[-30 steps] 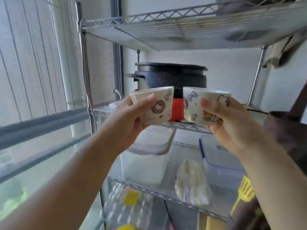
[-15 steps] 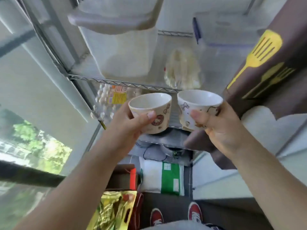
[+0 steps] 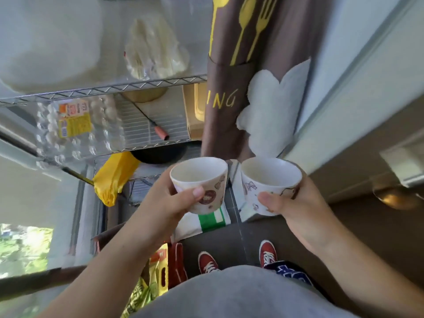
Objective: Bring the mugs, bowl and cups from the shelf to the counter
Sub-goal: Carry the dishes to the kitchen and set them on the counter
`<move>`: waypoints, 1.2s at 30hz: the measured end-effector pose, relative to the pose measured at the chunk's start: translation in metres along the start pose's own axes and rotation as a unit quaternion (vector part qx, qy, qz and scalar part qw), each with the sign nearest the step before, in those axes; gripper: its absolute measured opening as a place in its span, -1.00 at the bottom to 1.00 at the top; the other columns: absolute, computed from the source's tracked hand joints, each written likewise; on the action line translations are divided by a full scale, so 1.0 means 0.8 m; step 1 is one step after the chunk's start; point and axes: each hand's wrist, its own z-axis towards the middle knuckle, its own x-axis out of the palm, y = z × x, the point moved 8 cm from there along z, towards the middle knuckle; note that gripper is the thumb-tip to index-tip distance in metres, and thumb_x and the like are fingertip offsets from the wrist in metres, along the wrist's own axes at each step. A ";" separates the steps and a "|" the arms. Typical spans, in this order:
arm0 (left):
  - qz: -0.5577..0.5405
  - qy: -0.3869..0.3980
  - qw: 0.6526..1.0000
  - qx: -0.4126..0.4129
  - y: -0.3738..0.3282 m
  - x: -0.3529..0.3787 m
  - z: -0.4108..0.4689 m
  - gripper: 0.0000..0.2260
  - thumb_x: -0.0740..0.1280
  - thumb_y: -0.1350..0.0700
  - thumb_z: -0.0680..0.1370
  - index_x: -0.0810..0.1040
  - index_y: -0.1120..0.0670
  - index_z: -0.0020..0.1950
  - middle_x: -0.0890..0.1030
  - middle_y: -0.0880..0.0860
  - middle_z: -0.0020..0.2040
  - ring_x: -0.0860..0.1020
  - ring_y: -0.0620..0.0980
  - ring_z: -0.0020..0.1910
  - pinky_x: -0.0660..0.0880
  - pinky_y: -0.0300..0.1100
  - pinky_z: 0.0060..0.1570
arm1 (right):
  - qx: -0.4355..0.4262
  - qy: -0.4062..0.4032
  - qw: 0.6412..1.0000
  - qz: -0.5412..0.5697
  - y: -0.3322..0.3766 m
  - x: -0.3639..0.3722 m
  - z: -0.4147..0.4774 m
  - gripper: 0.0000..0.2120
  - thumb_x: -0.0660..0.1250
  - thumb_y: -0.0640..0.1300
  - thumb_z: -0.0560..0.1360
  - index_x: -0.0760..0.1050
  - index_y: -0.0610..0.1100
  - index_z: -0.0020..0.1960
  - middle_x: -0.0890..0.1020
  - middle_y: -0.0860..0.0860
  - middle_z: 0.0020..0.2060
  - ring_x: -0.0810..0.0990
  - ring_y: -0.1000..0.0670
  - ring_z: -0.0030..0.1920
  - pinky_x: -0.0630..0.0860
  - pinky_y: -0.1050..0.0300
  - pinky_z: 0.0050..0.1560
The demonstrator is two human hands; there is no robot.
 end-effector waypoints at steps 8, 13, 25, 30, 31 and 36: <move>0.090 0.131 0.986 -0.054 0.032 0.141 0.018 -0.34 0.56 -0.21 0.27 0.49 -0.13 0.33 0.63 0.03 0.27 0.59 0.03 0.27 0.58 -0.06 0.16 | -0.029 -0.087 0.993 0.070 -0.009 -0.129 -0.086 -0.48 0.63 -0.19 0.05 0.67 0.19 -0.06 0.74 0.06 -0.06 0.70 0.09 -0.03 0.60 0.30 -0.16; 0.100 0.173 0.977 -0.078 0.057 0.246 0.032 -0.30 0.57 -0.05 0.25 0.48 0.07 0.34 0.64 0.14 0.23 0.59 0.15 0.25 0.53 0.10 0.27 | -0.023 -0.182 0.980 0.075 -0.019 -0.228 -0.136 -0.42 0.66 -0.12 -0.01 0.63 0.20 -0.04 0.72 0.01 0.01 0.69 0.03 0.04 0.61 0.25 -0.13; 0.160 0.275 0.940 -0.119 0.128 0.552 0.086 -0.33 0.58 -0.07 0.25 0.49 0.03 0.31 0.67 0.13 0.19 0.62 0.15 0.21 0.53 0.12 0.24 | 0.042 -0.380 0.923 0.048 -0.048 -0.503 -0.280 -0.38 0.52 0.12 -0.06 0.45 0.28 -0.02 0.63 0.41 -0.16 0.59 0.39 -0.12 0.48 0.51 -0.41; 0.209 0.334 0.912 -0.115 0.159 0.689 0.101 -0.30 0.60 -0.19 0.19 0.50 -0.07 0.28 0.68 0.03 0.17 0.64 0.07 0.18 0.61 -0.05 0.09 | 0.048 -0.454 0.888 0.057 -0.073 -0.601 -0.344 -0.32 0.49 0.25 -0.08 0.38 0.34 0.02 0.56 0.36 -0.05 0.58 0.19 -0.04 0.51 0.47 -0.40; 0.220 0.341 0.907 -0.110 0.165 0.714 0.105 -0.30 0.59 -0.18 0.20 0.50 -0.07 0.28 0.68 0.01 0.16 0.64 0.05 0.18 0.62 -0.11 0.04 | 0.050 -0.468 0.881 0.056 -0.078 -0.617 -0.357 -0.31 0.48 0.27 -0.07 0.37 0.34 0.03 0.54 0.34 -0.01 0.56 0.18 -0.01 0.51 0.47 -0.40; 0.280 0.368 0.883 -0.080 0.191 0.813 0.119 -0.28 0.49 -0.26 0.22 0.43 -0.11 0.34 0.63 -0.07 0.20 0.61 0.01 0.19 0.63 -0.11 0.08 | 0.046 -0.527 0.845 0.073 -0.096 -0.688 -0.412 -0.32 0.47 0.28 -0.04 0.37 0.31 0.06 0.52 0.41 -0.07 0.58 0.20 -0.02 0.49 0.51 -0.39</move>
